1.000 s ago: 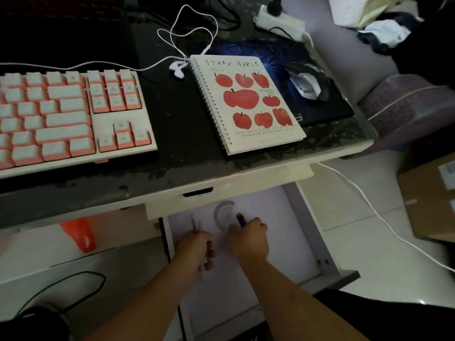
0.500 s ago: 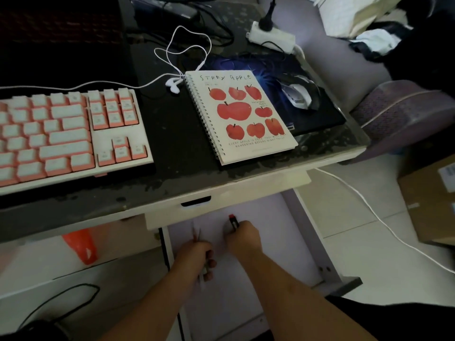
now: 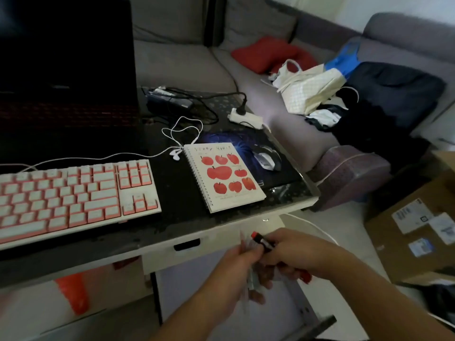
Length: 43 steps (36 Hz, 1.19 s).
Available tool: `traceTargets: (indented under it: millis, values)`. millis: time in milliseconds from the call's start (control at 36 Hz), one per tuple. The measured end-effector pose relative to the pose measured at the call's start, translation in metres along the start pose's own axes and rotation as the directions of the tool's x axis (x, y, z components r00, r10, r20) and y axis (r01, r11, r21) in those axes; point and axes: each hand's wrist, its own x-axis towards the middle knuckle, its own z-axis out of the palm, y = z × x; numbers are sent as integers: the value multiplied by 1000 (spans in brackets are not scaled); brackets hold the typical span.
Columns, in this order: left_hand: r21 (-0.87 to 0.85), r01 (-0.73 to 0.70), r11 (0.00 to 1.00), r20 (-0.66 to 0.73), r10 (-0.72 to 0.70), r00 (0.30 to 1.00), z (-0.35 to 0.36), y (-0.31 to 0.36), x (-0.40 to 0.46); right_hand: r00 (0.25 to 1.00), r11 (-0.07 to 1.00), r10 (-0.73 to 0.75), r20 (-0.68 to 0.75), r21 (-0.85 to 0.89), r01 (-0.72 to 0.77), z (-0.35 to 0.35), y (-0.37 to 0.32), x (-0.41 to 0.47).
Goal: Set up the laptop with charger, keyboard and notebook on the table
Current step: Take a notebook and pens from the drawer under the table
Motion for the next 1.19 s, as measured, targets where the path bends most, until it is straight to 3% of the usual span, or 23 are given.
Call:
traceTargets:
  millis: [139,250,333,528,695,806,917,1111,1195]
  values:
    - [142,-242,960,-20,248,969,21,56,-28,967,975,-195,-164,77,209,-26,-30,-48]
    - [176,-310,934,-131,334,933,12,101,-24,853,920,-299,-428,107,376,-34,-61,-36]
    - [199,-304,932,-213,344,915,0,132,-10,786,907,-317,-530,72,414,-36,-87,-4]
    - [363,-228,903,-330,353,875,-11,178,10,781,907,-362,-510,2,422,-39,-114,64]
    - [523,-203,828,-358,430,829,-22,182,30,719,875,-472,-509,-176,450,-27,-109,85]
    - [518,-220,827,-344,436,832,-21,179,30,738,893,-428,-522,-117,436,-29,-106,86]
    - [529,-290,797,-382,529,758,-23,175,29,751,888,-366,-549,37,459,-36,-95,86]
    - [686,-450,572,-225,755,616,-14,150,7,629,911,-372,-682,-140,387,-39,-78,56]
    - [729,-444,521,-147,753,641,-13,125,0,620,902,-425,-659,-250,352,-30,-63,40]
